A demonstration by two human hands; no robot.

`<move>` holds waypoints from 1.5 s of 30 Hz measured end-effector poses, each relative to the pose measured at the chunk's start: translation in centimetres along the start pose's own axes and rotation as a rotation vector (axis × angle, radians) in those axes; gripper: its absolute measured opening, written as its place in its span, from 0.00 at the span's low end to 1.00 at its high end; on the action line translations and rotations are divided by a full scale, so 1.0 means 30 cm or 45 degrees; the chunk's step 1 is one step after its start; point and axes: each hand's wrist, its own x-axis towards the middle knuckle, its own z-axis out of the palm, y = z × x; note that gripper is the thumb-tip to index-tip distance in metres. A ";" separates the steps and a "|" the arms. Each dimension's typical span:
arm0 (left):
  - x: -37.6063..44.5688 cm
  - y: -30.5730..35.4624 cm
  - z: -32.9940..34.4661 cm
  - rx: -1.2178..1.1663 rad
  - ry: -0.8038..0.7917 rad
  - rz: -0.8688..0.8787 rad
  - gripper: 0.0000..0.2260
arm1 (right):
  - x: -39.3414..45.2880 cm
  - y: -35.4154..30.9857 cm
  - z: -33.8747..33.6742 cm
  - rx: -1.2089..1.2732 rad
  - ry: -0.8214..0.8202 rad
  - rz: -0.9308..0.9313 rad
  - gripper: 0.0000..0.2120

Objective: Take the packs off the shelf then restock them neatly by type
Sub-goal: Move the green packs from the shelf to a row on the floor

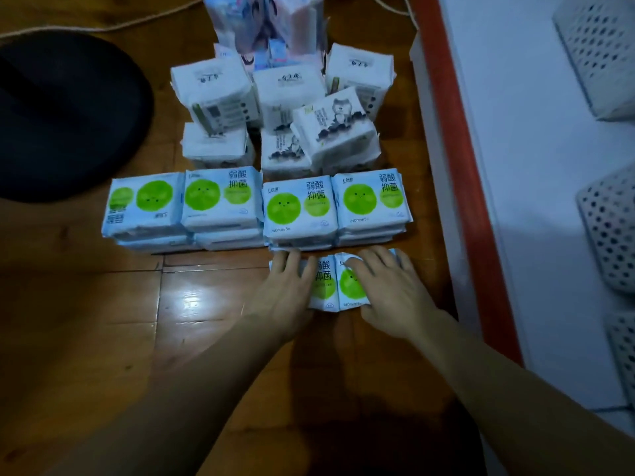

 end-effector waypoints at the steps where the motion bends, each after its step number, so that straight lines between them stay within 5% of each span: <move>1: 0.010 -0.005 0.019 -0.001 -0.004 0.008 0.40 | 0.009 0.006 0.016 -0.002 -0.012 -0.004 0.34; 9: 0.032 -0.011 0.074 -0.030 -0.041 0.029 0.44 | 0.017 0.021 0.038 -0.039 -0.142 0.031 0.37; 15: -0.126 0.032 -0.148 -0.005 -0.025 -0.028 0.40 | -0.115 -0.018 -0.200 -0.007 -0.113 0.038 0.34; 21: -0.386 0.115 -0.617 -0.103 0.166 -0.081 0.29 | -0.335 -0.126 -0.693 0.059 0.111 0.079 0.28; 35: -0.999 0.367 -1.972 -0.053 0.669 -0.164 0.26 | -0.844 -0.346 -2.068 0.142 0.559 0.160 0.29; 45: -1.235 0.534 -2.572 -0.067 0.917 -0.140 0.26 | -1.097 -0.389 -2.638 0.127 0.814 0.129 0.31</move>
